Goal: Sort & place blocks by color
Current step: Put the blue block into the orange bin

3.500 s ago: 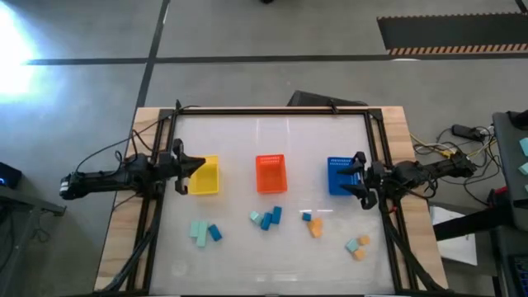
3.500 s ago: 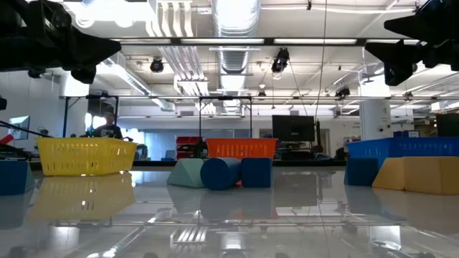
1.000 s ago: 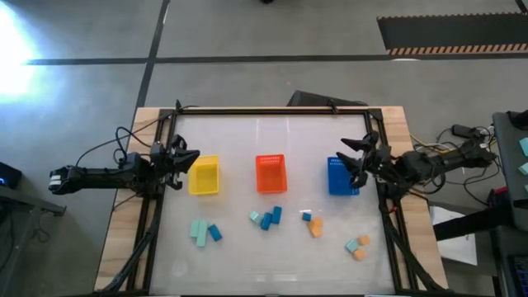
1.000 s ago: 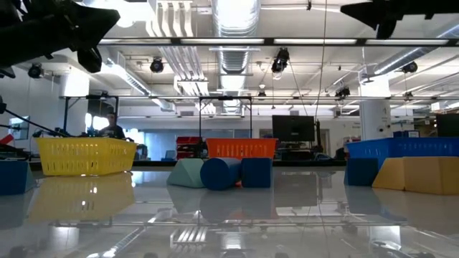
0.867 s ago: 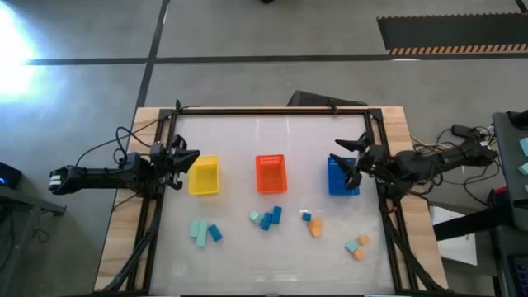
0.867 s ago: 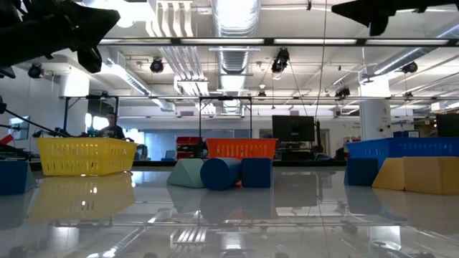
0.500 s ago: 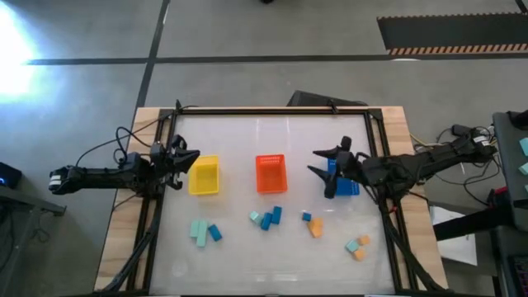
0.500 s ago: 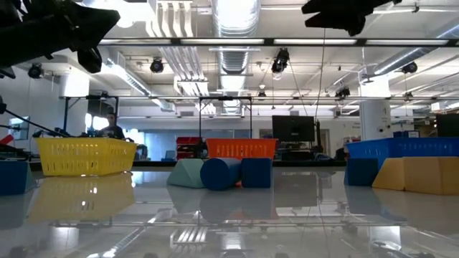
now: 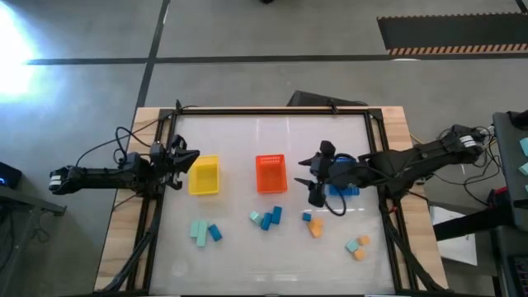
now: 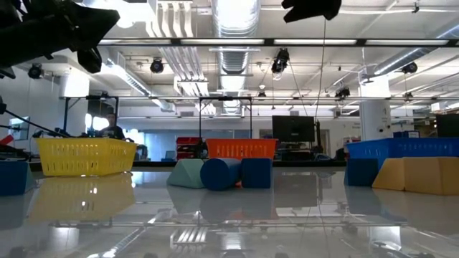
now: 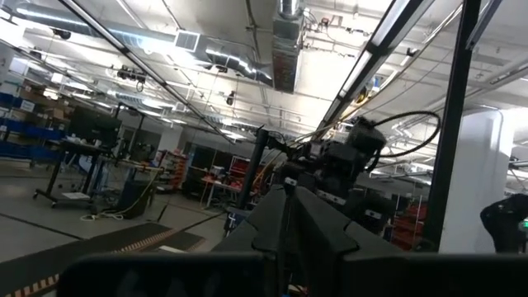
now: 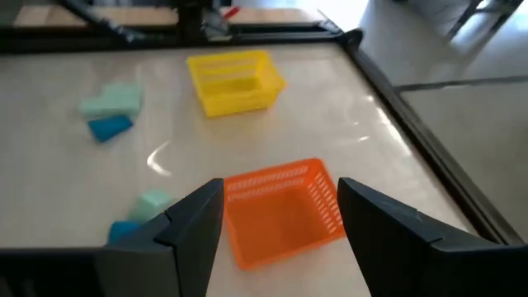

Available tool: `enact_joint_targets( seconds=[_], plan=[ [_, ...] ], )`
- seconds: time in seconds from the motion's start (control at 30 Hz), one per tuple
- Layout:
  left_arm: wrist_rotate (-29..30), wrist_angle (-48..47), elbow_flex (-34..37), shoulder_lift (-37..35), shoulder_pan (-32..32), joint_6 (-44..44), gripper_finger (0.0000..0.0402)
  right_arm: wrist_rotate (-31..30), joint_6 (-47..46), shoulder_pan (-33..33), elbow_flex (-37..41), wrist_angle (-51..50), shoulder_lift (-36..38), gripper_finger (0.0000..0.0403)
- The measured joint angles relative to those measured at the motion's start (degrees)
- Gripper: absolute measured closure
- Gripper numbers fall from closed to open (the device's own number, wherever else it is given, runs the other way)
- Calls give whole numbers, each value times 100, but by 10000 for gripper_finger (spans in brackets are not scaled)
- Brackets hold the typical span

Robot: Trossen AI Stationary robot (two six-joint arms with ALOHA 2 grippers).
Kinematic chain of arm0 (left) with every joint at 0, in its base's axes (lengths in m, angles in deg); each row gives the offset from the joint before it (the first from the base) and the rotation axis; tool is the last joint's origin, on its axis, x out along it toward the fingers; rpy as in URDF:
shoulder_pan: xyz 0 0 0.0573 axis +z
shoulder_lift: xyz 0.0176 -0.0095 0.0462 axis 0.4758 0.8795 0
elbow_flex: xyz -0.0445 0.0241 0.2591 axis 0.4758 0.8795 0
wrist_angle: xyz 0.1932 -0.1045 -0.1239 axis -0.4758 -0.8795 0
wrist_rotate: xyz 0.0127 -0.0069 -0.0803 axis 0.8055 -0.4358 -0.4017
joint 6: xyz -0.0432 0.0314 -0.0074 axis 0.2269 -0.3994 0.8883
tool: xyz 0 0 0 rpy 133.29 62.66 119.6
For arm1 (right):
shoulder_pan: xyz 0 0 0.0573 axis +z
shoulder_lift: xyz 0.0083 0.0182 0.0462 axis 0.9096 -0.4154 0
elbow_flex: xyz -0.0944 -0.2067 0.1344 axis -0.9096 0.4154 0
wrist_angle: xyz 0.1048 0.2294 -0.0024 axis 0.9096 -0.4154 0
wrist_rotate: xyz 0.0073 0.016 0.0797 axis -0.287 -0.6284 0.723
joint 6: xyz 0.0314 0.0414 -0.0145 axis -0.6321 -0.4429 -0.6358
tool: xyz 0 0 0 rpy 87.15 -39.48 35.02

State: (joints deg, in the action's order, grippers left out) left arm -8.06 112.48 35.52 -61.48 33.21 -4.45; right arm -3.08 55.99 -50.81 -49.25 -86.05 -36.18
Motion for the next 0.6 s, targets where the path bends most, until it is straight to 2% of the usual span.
enact_joint_targets(
  seconds=[0.33, 0.6],
  plan=[
    [7, 16, 0, -13, 0, -2, 391, 919, 344, -4, -1174, -1112, -1018, 194],
    [22, 108, 0, -7, 0, -7, 391, 1380, 1535, -4, -1547, -1266, -1628, 227]
  ],
)
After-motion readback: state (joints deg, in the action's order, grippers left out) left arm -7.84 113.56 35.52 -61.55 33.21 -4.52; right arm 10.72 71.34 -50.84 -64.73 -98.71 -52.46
